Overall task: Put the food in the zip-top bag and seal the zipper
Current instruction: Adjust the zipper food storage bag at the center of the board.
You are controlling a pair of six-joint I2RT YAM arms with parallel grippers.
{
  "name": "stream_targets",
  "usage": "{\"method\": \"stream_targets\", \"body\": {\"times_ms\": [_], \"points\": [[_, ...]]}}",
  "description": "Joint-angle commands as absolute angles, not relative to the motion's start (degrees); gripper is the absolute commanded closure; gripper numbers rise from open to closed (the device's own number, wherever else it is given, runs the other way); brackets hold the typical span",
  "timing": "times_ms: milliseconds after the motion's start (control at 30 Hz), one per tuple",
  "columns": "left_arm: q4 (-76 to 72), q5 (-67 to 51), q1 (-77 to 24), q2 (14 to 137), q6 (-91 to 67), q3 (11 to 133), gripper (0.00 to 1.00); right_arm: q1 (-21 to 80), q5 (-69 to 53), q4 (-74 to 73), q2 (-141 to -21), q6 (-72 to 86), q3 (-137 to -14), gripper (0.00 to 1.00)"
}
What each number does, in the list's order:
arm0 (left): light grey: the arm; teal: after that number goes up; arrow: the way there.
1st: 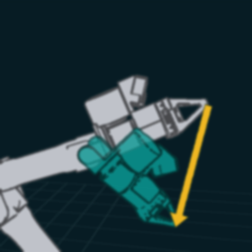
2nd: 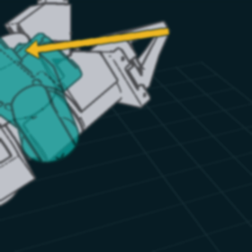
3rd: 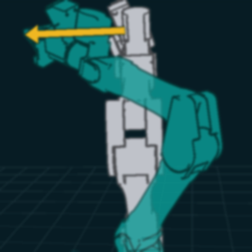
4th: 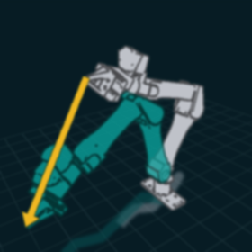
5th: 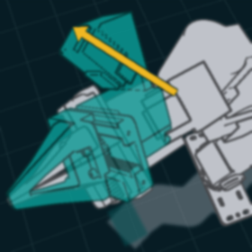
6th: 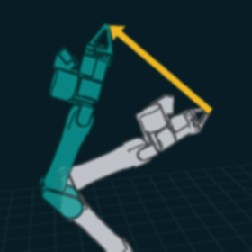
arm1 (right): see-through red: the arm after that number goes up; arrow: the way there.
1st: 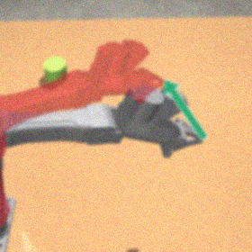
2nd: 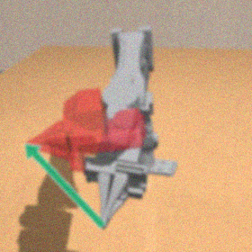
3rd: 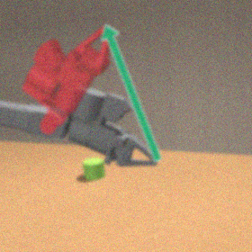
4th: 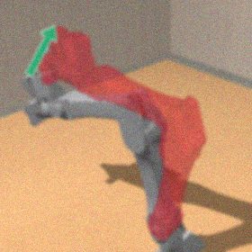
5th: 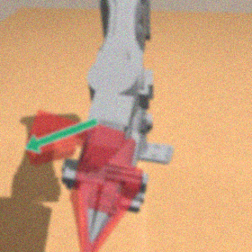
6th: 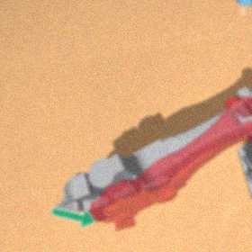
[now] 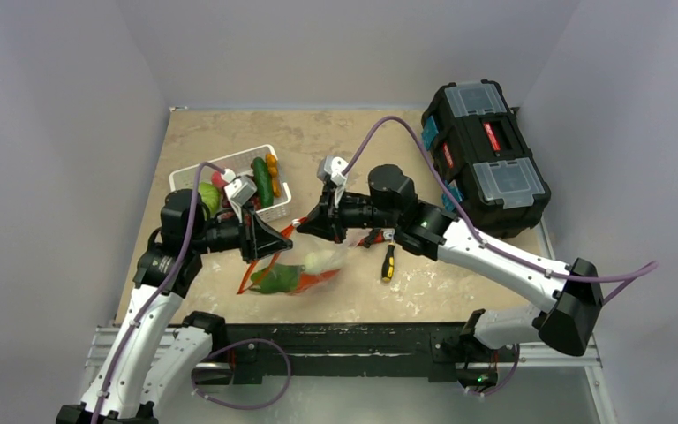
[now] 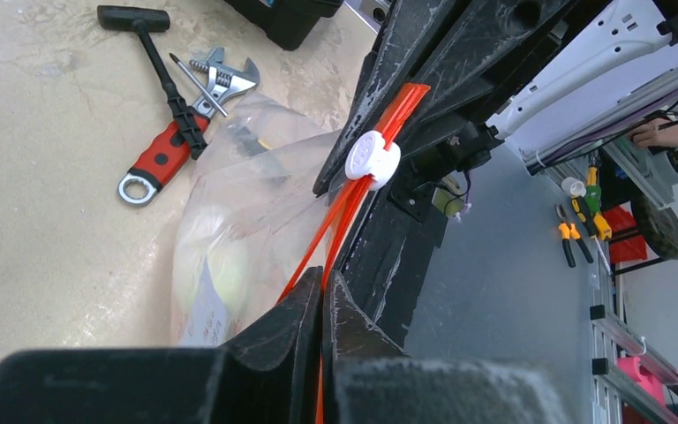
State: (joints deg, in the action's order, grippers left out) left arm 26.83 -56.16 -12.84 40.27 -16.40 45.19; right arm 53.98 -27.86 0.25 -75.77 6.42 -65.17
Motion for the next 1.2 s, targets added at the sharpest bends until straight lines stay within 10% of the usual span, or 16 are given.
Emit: {"method": "stream_targets", "body": {"times_ms": [0,67,367,633,1167], "points": [[28.27,-55.07,-13.01,40.56,-16.39,47.00,0.93,53.60,-28.56,5.04,-72.57,7.00,-64.88,1.00],[30.67,-52.18,-13.00,41.02,-18.03,49.10,0.60,53.53,-24.88,3.95,-71.50,7.28,-64.21,1.00],[34.84,-32.78,-13.01,33.50,-25.06,58.16,0.17,53.53,-10.72,2.05,-67.62,9.14,-61.75,1.00],[46.16,-4.15,-12.77,40.86,-29.83,66.67,0.07,53.59,7.48,2.39,-59.79,14.43,-57.49,1.00],[22.34,-11.71,-0.88,84.87,-30.62,75.92,0.26,53.54,10.50,7.16,-57.18,19.91,-54.05,1.00]]}}
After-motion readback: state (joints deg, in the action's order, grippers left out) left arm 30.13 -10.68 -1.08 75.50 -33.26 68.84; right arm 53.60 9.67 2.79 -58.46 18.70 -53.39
